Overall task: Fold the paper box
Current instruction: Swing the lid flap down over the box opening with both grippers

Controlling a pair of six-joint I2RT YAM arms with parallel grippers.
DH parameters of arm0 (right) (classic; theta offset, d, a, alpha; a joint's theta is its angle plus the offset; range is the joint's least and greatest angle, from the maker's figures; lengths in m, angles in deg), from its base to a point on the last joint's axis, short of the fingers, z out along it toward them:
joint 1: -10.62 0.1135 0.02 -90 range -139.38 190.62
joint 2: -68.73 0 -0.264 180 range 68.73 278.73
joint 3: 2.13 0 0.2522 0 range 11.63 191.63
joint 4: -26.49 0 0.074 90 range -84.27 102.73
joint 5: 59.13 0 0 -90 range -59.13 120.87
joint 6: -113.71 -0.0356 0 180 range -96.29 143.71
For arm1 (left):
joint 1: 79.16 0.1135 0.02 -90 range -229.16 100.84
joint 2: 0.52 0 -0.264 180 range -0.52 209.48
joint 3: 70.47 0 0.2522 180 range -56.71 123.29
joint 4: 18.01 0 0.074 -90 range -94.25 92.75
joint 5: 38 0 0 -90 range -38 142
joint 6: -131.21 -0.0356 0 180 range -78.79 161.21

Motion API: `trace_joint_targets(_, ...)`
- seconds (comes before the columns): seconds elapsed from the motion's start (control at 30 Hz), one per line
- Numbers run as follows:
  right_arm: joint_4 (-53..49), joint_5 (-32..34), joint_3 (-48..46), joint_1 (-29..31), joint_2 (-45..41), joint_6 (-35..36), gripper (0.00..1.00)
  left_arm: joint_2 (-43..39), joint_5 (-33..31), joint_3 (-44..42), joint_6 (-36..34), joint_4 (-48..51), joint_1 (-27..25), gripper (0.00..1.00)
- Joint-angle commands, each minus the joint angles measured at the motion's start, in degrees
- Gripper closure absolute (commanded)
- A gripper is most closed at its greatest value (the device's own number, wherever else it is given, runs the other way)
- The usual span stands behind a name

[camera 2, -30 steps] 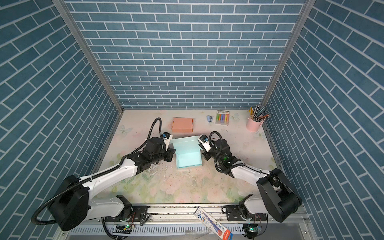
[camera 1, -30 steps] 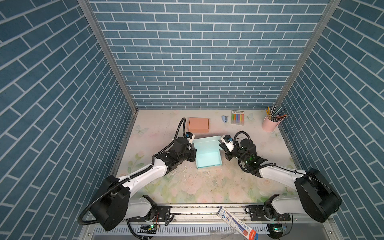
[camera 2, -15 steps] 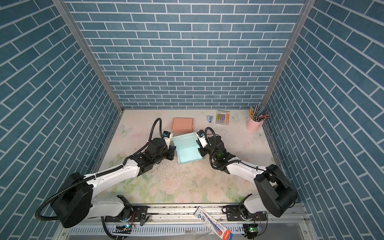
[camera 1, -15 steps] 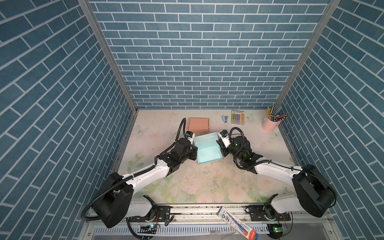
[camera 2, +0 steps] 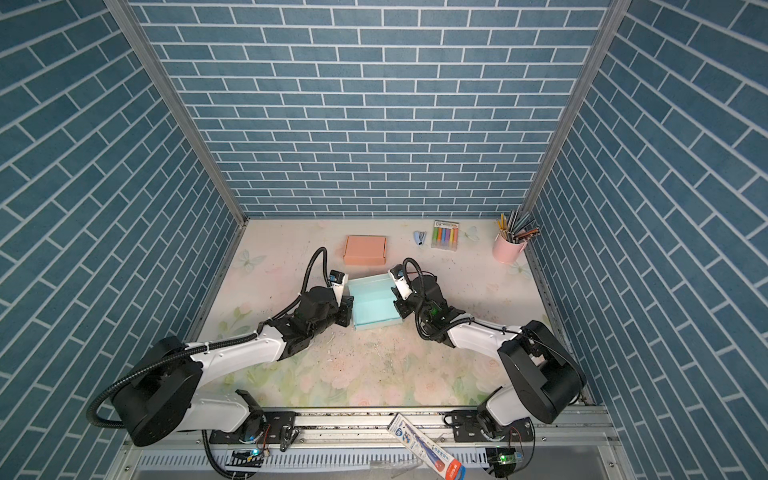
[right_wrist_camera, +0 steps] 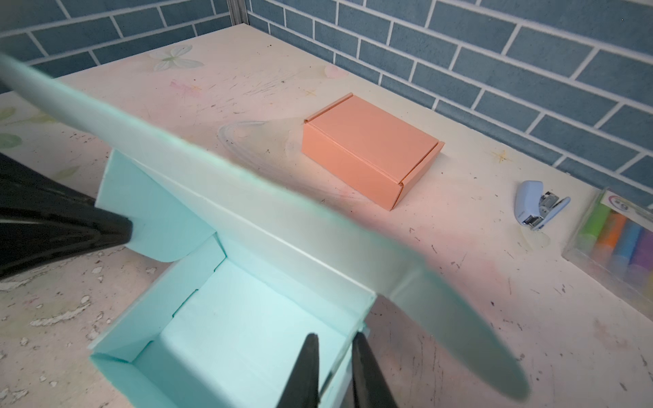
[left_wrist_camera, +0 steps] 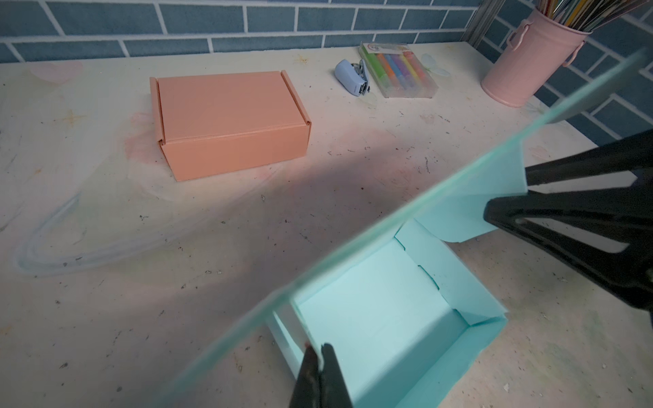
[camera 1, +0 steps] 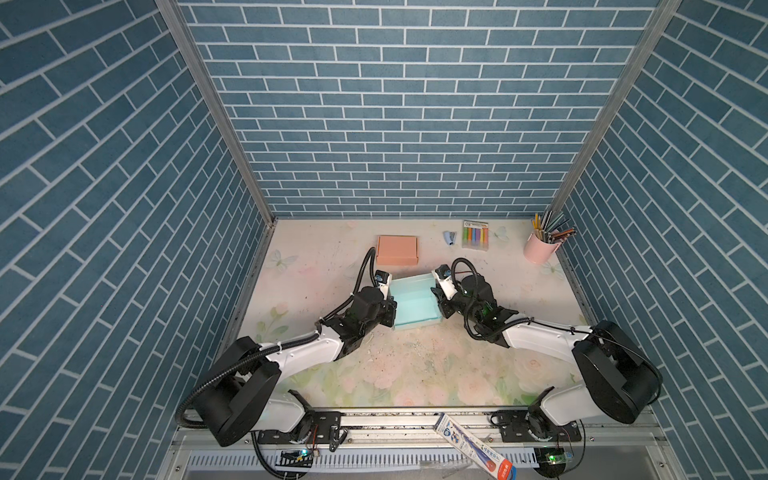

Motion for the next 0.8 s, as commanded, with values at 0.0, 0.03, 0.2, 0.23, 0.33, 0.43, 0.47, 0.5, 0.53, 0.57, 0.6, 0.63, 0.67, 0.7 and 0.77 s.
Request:
trace_joint_targets(0.0,2.29,-5.12,-1.06,2.03,0.28,-0.83,0.82,0.94,2.98,-2.90,-2.27,-11.25,-2.24,1.00)
trace_joint_targets(0.03,2.20,-5.08,-1.35,2.07,0.16,-0.83,0.82,0.85,2.92,-3.91,-2.30,-12.70,-2.71,1.00)
trace_joint_targets(0.2,3.06,-4.02,-3.82,2.88,-1.83,-0.60,0.83,2.13,1.12,-7.37,-3.81,-18.12,-5.83,1.00)
trace_joint_targets(0.23,3.46,-3.57,-4.39,3.23,-2.25,-0.71,0.83,2.65,1.08,-7.75,-3.91,-19.11,-6.46,1.00)
trace_joint_targets(0.33,3.29,-1.96,-5.52,4.32,-3.07,-0.79,0.83,3.85,-1.54,-8.05,-4.80,-20.33,-8.53,1.00)
trace_joint_targets(0.43,2.77,-0.46,-6.71,5.01,-3.99,-1.30,0.83,5.03,-2.37,-8.78,-5.03,-22.16,-9.09,1.00)
trace_joint_targets(0.47,2.72,-0.05,-7.31,5.06,-4.52,-1.62,0.83,5.49,-2.55,-8.87,-4.94,-22.41,-9.12,1.00)
trace_joint_targets(0.5,2.72,0.35,-7.91,5.06,-5.04,-2.10,0.83,5.99,-2.64,-8.94,-4.98,-22.53,-9.19,1.00)
trace_joint_targets(0.53,2.64,0.71,-8.54,5.06,-5.65,-2.36,0.83,6.44,-2.65,-9.06,-5.06,-22.83,-9.37,1.00)
trace_joint_targets(0.57,2.44,0.82,-9.07,5.06,-6.18,-2.49,0.83,6.81,-2.73,-9.23,-5.01,-22.93,-9.44,1.00)
trace_joint_targets(0.6,2.15,0.98,-9.40,5.05,-6.57,-2.58,0.83,6.94,-2.80,-9.33,-4.98,-22.93,-9.52,1.00)
trace_joint_targets(0.63,1.67,1.16,-9.69,5.08,-6.99,-2.69,0.83,6.91,-3.04,-9.42,-4.91,-22.80,-9.52,1.00)
trace_joint_targets(0.67,1.16,1.63,-9.85,5.07,-7.31,-2.86,0.83,6.71,-3.26,-9.54,-4.90,-22.45,-9.49,1.00)
trace_joint_targets(0.7,0.83,2.03,-9.94,5.06,-7.50,-3.12,0.82,6.40,-3.35,-9.69,-4.96,-22.25,-9.57,1.00)
trace_joint_targets(0.77,0.32,2.28,-10.12,5.06,-7.59,-4.14,0.82,5.99,-3.44,-10.01,-5.24,-21.98,-9.54,1.00)
